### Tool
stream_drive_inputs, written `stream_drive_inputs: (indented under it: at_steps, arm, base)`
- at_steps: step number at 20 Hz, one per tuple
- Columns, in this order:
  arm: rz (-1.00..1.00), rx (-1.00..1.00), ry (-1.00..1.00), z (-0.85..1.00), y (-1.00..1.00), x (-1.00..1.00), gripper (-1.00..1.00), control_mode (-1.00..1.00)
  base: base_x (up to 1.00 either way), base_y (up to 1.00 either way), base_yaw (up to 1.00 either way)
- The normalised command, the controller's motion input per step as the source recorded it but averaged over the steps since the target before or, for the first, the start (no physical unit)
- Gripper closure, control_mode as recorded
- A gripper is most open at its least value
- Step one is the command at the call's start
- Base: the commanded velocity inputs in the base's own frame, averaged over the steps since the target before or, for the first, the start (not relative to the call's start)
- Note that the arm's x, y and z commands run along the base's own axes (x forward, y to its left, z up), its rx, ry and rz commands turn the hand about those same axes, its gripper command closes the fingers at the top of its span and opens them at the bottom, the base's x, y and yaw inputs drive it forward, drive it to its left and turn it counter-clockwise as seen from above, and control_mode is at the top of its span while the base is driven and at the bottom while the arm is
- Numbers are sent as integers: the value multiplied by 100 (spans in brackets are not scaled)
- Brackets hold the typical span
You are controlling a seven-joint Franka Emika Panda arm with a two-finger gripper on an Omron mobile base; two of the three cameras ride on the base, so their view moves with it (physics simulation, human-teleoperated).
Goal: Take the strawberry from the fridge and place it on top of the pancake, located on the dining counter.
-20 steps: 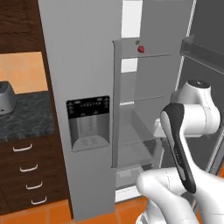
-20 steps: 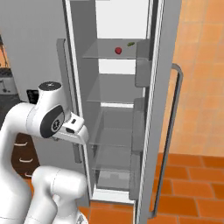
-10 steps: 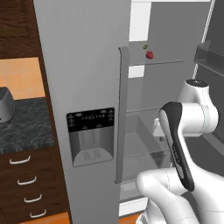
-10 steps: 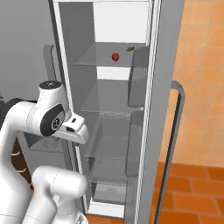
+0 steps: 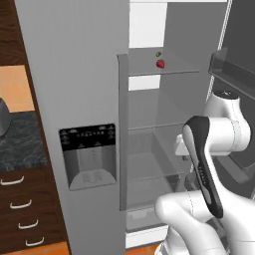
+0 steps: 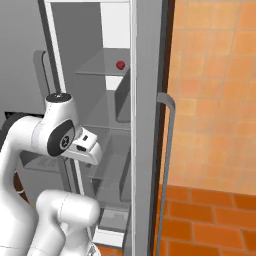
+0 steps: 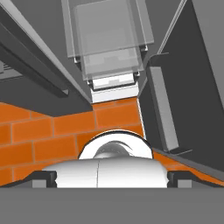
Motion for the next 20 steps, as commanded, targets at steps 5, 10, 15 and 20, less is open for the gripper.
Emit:
stream_drive_inputs:
  at_steps: [5, 10, 15, 20]
  arm:
    - [0, 0, 0, 0, 0, 0, -100, 100]
    - [0, 0, 0, 0, 0, 0, -100, 100]
    - [0, 0, 0, 0, 0, 0, -100, 100]
    - [0, 0, 0, 0, 0, 0, -100, 100]
  base:
    - [28, 0, 0]
    - [52, -1, 0]
    - [51, -6, 0]
    - [52, -13, 0]
